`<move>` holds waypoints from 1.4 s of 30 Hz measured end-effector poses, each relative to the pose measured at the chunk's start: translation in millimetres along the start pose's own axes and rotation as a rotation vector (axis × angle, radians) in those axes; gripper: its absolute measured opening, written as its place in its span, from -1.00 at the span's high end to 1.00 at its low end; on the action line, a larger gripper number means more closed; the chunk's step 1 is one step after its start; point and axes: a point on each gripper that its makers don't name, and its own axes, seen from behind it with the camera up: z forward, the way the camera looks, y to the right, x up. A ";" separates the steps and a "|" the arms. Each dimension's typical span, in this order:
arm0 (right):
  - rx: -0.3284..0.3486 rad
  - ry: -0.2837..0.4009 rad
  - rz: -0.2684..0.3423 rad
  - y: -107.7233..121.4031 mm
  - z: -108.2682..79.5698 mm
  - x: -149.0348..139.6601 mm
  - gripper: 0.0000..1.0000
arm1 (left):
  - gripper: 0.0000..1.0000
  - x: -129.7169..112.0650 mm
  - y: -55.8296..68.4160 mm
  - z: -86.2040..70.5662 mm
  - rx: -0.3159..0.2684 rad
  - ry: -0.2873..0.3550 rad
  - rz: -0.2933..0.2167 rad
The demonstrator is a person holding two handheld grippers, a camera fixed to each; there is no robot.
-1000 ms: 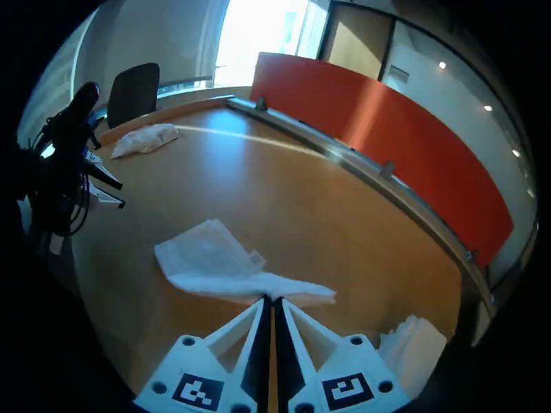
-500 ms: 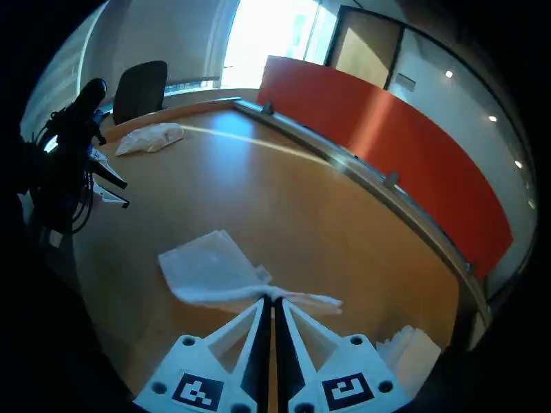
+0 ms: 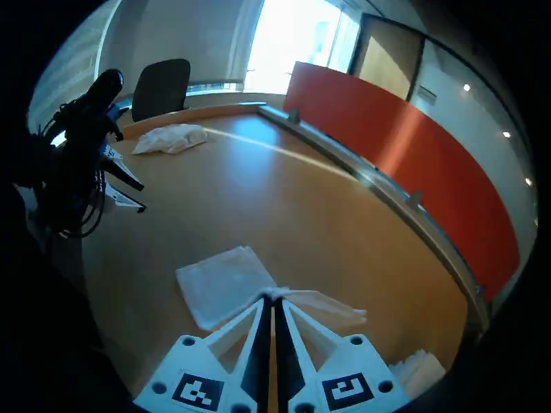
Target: Fold towel
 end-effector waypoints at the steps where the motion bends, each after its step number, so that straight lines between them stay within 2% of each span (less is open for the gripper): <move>1: 0.007 -0.003 -0.002 -2.4 1.5 -0.4 0.90 | -0.53 -0.1 -0.6 -0.3 0.000 0.000 -0.001; 26: 0.183 -0.040 -0.034 -77.8 53.1 0.2 0.88 | -0.53 -5.6 -19.0 -4.8 0.022 0.001 -0.031; 30: 0.198 -0.060 -0.040 -84.5 55.5 -5.3 0.49 | -0.53 -8.6 -22.5 -4.7 0.028 -0.004 -0.035; 34: 0.198 -0.070 -0.033 -84.2 53.9 -10.3 -0.38 | -0.53 -10.5 -24.0 -4.9 0.030 -0.007 -0.037; 38: 0.190 -0.077 -0.016 -80.4 50.6 -14.8 -0.63 | -0.53 -11.1 -23.7 -4.4 0.029 -0.008 -0.038; 42: 0.183 -0.078 0.002 -77.5 48.6 -17.7 -0.66 | -0.52 -9.0 -21.9 -3.9 0.025 -0.005 -0.034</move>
